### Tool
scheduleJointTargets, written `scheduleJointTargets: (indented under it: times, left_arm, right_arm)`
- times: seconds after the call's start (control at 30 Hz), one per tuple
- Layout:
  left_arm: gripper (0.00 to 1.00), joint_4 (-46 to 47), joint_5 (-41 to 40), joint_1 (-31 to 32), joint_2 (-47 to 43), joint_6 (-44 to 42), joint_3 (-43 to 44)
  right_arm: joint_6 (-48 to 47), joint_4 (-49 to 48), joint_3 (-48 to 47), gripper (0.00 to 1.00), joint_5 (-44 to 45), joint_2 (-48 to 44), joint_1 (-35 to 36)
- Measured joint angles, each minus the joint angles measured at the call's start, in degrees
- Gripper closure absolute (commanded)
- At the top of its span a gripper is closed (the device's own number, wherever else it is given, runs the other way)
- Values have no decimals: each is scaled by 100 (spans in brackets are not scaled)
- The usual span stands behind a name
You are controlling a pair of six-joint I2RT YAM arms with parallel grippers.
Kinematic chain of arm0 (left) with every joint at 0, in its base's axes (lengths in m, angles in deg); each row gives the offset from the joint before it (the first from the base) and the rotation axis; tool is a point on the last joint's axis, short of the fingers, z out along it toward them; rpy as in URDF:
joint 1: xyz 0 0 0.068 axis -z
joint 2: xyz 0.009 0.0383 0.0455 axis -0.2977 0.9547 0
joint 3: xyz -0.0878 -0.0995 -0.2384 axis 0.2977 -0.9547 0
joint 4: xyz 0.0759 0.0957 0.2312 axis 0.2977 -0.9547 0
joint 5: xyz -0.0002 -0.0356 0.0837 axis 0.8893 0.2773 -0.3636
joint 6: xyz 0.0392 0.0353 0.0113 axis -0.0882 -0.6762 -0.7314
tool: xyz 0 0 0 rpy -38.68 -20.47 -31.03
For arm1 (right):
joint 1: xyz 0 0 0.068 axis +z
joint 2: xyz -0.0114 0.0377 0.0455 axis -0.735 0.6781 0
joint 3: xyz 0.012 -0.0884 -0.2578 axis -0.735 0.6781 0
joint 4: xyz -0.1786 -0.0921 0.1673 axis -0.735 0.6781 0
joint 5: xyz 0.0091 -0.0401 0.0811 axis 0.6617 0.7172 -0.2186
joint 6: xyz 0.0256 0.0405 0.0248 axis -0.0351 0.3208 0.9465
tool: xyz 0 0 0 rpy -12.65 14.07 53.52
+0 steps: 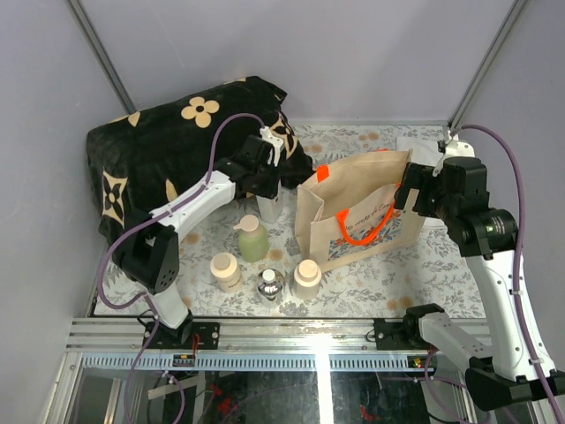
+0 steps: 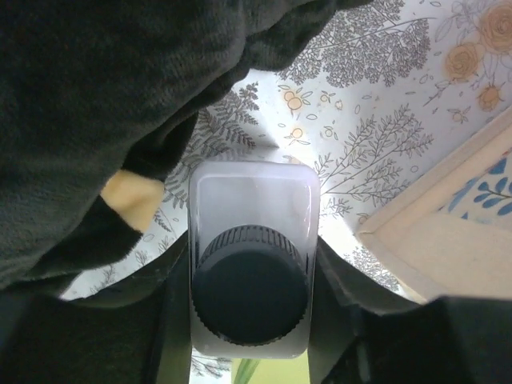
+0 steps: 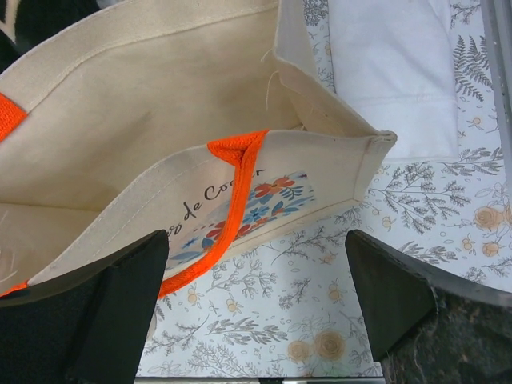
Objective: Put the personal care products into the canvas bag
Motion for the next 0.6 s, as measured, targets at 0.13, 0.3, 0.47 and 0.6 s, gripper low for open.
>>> scheduleJointTargets:
  times: [0.13,0.3,0.47,0.6]
  left_arm:
    - [100,0,94,4,31,-9,33]
    - [100,-131,162,0,103,-2,173]
    - [100,-940,63,0,83,85,579]
    - [100,-1749,-155,0,-94,131,1351]
  right_arm:
    - [-37,-254,153,4,44,7,0]
    - [-125,-378,37,3,151,68,0]
    - [-306,-289,-645,1,516,345,0]
    - [-568,-422,-927,0,772,570,0]
